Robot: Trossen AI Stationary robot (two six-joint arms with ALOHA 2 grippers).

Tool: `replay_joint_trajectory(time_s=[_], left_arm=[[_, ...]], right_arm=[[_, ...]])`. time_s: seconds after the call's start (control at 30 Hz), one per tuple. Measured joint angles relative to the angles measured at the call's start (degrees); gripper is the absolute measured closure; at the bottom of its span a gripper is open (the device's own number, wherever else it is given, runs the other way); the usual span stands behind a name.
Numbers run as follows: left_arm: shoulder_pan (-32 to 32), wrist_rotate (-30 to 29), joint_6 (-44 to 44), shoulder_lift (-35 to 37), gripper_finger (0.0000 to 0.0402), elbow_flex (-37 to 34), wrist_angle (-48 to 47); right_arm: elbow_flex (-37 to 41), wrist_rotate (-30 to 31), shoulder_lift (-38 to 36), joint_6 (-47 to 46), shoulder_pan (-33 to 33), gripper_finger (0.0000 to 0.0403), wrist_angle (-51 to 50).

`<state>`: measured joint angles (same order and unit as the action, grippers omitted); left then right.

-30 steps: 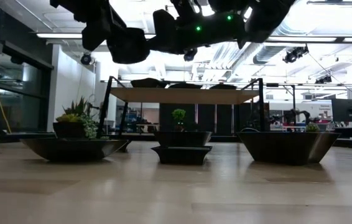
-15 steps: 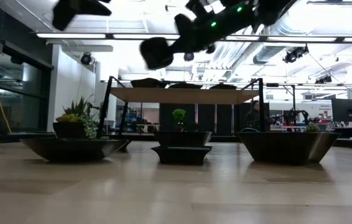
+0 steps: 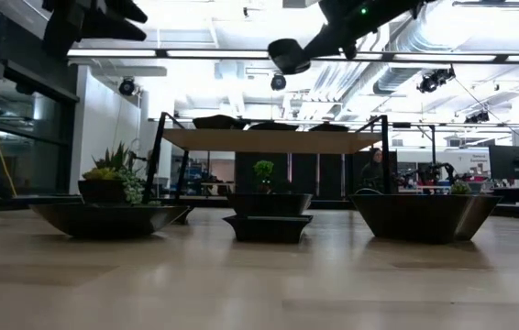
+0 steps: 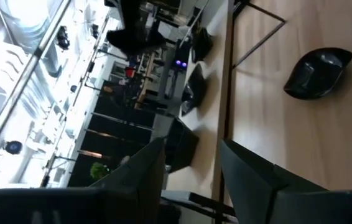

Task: Pick & Place Mini shaped plates
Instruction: Stack the black leaf-shaped plate on top of the black leaf-shaped plate on the shelf

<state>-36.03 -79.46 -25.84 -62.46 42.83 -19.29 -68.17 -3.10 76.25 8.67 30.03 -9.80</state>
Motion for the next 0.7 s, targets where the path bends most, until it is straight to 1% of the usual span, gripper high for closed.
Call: replay_joint_trajectory(time_s=[0.13, 0.23, 0.37, 0.5, 0.6, 0.7], left_arm=[[0.0, -0.1, 3.1, 0.3, 0.0250, 0.0, -2.3], [0.0, -0.1, 3.3, 0.3, 0.0250, 0.0, -2.4], [0.0, -0.1, 3.3, 0.3, 0.0250, 0.0, -2.4], [0.0, 0.9, 3.8, 0.3, 0.0250, 0.0, -3.5], [0.0, 1.7, 4.5, 0.5, 0.0250, 0.0, -4.4], [0.0, 2.3, 5.9, 0.5, 0.0250, 0.0, -6.5]], right_arm=[[-9.5, -7.5, 3.9, 4.4, 3.4, 0.0403, -11.3], [-18.9, -11.2, 9.0, 8.6, 4.9, 0.0403, -20.6], [-33.3, -14.5, 18.3, 15.1, 6.8, 0.0403, -34.7], [-48.1, -18.0, 28.4, 24.5, 8.2, 0.0403, -49.5], [-57.1, -20.1, 35.2, 29.9, 8.9, 0.0403, -56.0], [-64.0, -21.0, 40.6, 35.2, 9.1, 0.0403, -59.4]])
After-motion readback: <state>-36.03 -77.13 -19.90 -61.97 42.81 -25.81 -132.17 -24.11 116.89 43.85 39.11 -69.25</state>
